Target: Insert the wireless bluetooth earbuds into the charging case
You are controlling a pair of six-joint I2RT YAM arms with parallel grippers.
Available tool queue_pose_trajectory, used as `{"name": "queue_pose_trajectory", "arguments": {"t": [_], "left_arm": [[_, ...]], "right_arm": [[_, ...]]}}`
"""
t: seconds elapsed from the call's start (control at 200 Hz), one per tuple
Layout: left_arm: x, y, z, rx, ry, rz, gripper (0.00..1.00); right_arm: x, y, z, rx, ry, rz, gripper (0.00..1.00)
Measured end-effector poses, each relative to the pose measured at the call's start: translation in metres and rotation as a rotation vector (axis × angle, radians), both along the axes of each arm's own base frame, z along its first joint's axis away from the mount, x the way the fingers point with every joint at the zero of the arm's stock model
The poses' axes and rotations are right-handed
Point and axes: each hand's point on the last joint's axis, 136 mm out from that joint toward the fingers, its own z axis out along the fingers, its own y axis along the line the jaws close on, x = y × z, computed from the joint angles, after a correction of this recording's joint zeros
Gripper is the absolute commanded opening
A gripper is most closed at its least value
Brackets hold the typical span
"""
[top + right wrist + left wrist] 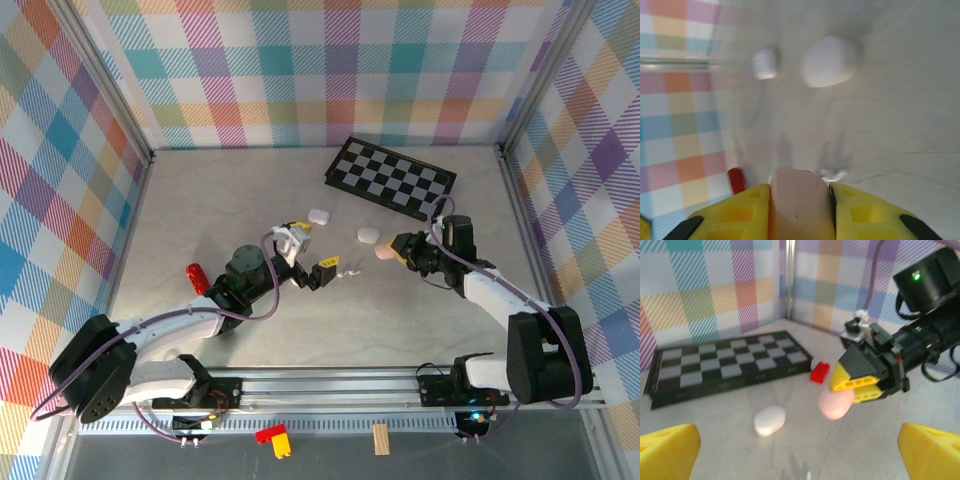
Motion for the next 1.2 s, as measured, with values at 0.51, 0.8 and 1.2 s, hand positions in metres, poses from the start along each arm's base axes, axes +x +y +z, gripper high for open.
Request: {"name": "queue_pose_trajectory", "arguments": {"t": [0.51,0.8,1.2], "left_arm": [[0.015,0.045,-0.062,0.254,0.228,0.241,1.0],[0.04,0.065,-0.079,0.422,0.403,0.379,0.94],[0.031,0.074,-0.127,0.797,0.723,0.365,0.84]], "right_arm": [[-0.003,-0.033,-0.071,-0.127,0.107,-0.058,0.5],[-0.01,-0.055,-0.052,-0.259,0.09,-0.102,0.76],[-0.028,-0.051,-0.011,-0.264,0.032,-0.06,0.77]]}}
